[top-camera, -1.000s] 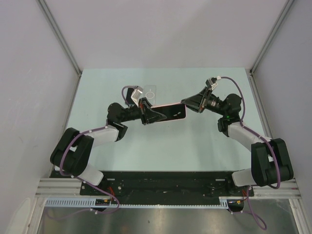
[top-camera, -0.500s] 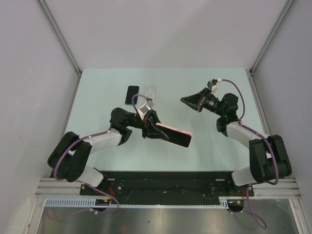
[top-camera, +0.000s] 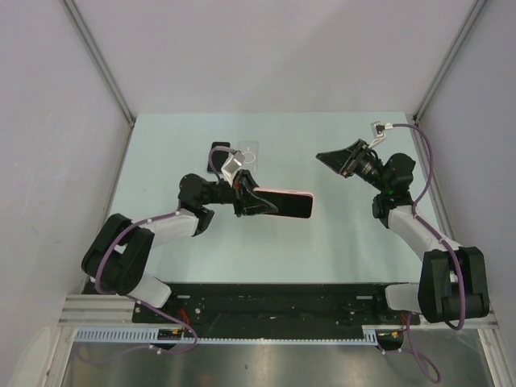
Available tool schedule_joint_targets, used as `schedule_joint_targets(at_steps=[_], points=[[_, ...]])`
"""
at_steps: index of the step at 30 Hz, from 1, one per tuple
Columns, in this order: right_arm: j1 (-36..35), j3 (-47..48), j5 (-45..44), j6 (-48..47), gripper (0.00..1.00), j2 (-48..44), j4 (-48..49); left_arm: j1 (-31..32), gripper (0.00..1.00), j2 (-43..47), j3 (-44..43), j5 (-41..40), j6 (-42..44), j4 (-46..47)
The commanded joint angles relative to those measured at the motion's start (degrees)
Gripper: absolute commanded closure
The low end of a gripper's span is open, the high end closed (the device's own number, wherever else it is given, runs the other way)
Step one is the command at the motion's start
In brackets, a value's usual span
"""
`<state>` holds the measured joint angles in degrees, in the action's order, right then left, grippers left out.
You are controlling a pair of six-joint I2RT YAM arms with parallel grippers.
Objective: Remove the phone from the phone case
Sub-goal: Remove the phone case from the phone.
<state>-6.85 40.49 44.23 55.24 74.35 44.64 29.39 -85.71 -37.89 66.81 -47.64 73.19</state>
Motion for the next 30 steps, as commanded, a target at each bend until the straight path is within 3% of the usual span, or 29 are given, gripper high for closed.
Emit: schedule_joint_targets(at_steps=[1, 3, 9, 11, 13, 16, 17, 18, 20, 30], points=[[2.54, 1.26, -2.13, -15.07, 0.56, -2.36, -7.53, -2.31, 1.0, -0.16, -1.4, -6.85, -1.93, 23.23], [4.29, 2.31, -1.95, -18.31, 0.45, -2.36, -9.91, -3.54, 1.0, -0.51, -1.05, -8.35, -2.37, 23.23], [3.87, 6.88, -3.35, -33.16, 0.4, -2.98, -26.7, -9.08, 1.0, -2.09, -0.96, -10.82, -5.8, 22.62], [2.46, 8.63, -4.93, -38.96, 0.34, -3.24, -33.02, -9.96, 0.99, -2.27, -0.61, -10.64, -5.28, 20.43], [1.58, 9.52, -4.85, -43.44, 0.36, -3.5, -37.32, -9.96, 1.0, -1.39, -0.17, -10.73, -3.61, 15.88], [0.35, 10.31, 0.49, -47.75, 0.39, -4.03, -39.97, -9.96, 1.0, 0.63, 0.53, -11.26, 0.52, 10.5], [-0.35, 10.57, 5.82, -52.04, 0.4, -4.03, -40.94, -9.96, 0.99, 1.33, 0.27, -11.52, 3.05, 7.87], [-0.79, 10.57, 8.48, -54.52, 0.41, -4.21, -41.91, -9.96, 1.0, 2.73, -0.16, -12.39, 4.56, 0.02], [-1.76, 10.57, 14.19, -60.04, 0.41, -4.38, -46.38, -9.87, 1.0, 3.97, -1.4, -12.84, 9.03, -5.4], [-7.2, 10.57, 24.06, -76.85, 0.36, -5.7, -58.87, -8.83, 1.0, 6.43, -3.16, -11.87, 12.74, -15.95]])
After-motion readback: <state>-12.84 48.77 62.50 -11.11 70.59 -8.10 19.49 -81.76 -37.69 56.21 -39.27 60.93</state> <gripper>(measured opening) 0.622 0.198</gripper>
